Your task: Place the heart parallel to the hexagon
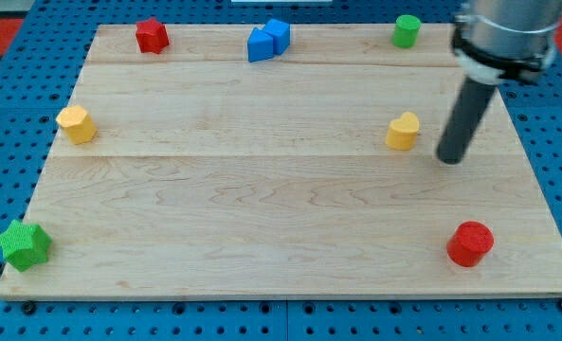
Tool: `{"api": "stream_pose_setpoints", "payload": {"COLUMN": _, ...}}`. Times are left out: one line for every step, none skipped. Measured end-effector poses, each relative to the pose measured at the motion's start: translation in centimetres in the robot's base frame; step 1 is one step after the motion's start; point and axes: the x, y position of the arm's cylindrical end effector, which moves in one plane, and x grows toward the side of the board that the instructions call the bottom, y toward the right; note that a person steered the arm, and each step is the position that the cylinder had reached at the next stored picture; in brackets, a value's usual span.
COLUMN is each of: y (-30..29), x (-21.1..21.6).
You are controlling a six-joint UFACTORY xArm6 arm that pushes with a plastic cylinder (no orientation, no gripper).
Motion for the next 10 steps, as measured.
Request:
{"api": "stream_pose_setpoints", "payload": {"y": 1.0, "x": -3.1}}
{"api": "stream_pose_setpoints", "payload": {"y": -4.6, "x": -3.6}}
{"api": "stream_pose_setpoints", "payload": {"y": -12.6, "x": -3.3}}
{"api": "stream_pose_setpoints", "payload": {"y": -15.7, "x": -4.1}}
{"api": "stream_pose_setpoints", "payload": {"y": -12.6, "x": -6.4}}
{"api": "stream_pose_setpoints", "payload": {"y": -14.7, "x": -7.8}}
{"api": "stream_pose_setpoints", "payload": {"y": -20.1, "x": -5.6}}
{"api": "stream_pose_setpoints", "payload": {"y": -23.3, "x": -4.4}}
{"api": "stream_pose_setpoints", "payload": {"y": -18.4, "x": -4.1}}
{"api": "stream_pose_setpoints", "payload": {"y": -19.6, "x": -2.1}}
